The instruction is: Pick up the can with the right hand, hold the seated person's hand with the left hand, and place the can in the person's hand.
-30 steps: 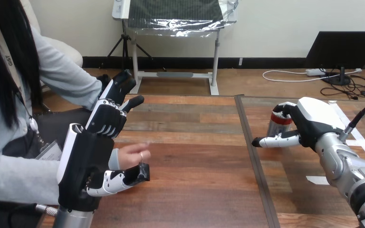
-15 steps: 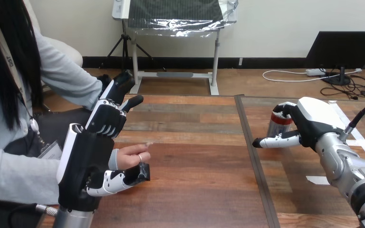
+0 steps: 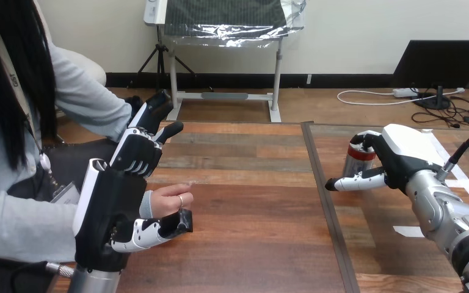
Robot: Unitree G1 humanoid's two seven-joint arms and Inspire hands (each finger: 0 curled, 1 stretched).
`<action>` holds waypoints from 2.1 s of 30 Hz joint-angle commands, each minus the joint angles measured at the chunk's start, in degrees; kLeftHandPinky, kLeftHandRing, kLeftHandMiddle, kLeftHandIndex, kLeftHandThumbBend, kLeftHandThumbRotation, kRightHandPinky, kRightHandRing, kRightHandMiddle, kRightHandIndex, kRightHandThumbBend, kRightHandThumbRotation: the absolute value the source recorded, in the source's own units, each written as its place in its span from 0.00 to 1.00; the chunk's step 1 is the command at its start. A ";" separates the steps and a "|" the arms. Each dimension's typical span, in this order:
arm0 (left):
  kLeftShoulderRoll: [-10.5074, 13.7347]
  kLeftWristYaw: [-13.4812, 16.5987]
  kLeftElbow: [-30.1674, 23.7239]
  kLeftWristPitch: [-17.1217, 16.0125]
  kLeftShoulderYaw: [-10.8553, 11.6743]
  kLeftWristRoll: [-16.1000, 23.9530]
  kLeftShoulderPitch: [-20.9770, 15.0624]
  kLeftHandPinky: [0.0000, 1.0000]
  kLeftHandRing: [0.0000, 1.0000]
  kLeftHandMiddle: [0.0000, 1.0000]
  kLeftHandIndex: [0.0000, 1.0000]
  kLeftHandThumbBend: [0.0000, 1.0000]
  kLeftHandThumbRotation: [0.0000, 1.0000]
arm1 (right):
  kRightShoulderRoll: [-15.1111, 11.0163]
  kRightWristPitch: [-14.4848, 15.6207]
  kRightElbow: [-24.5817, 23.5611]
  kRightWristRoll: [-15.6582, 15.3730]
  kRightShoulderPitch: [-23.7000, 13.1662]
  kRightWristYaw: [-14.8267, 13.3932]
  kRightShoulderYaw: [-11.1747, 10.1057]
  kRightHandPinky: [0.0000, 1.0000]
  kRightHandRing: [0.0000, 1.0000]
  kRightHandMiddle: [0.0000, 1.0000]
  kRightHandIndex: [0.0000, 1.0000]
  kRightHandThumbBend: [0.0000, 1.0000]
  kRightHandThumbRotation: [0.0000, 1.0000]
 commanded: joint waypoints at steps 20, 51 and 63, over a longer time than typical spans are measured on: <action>-0.02 -0.09 -0.43 -0.25 -0.18 -0.16 -3.53 0.88 0.96 0.97 0.93 1.00 0.53 | -1.60 -2.23 -1.52 0.10 -1.51 -0.25 0.34 0.89 0.89 0.84 0.83 1.00 0.56; -0.22 0.03 0.03 0.04 -0.01 0.05 -4.12 0.88 0.96 0.97 0.93 1.00 0.52 | -2.76 -5.39 -2.32 0.61 -1.13 -1.14 -0.18 0.88 0.87 0.82 0.82 1.00 0.53; -0.10 -0.62 -0.23 0.61 -0.22 -0.58 -4.20 0.89 0.97 0.97 0.93 1.00 0.51 | -3.24 -6.13 -2.44 0.67 -0.70 -1.22 -0.18 0.87 0.87 0.82 0.82 1.00 0.53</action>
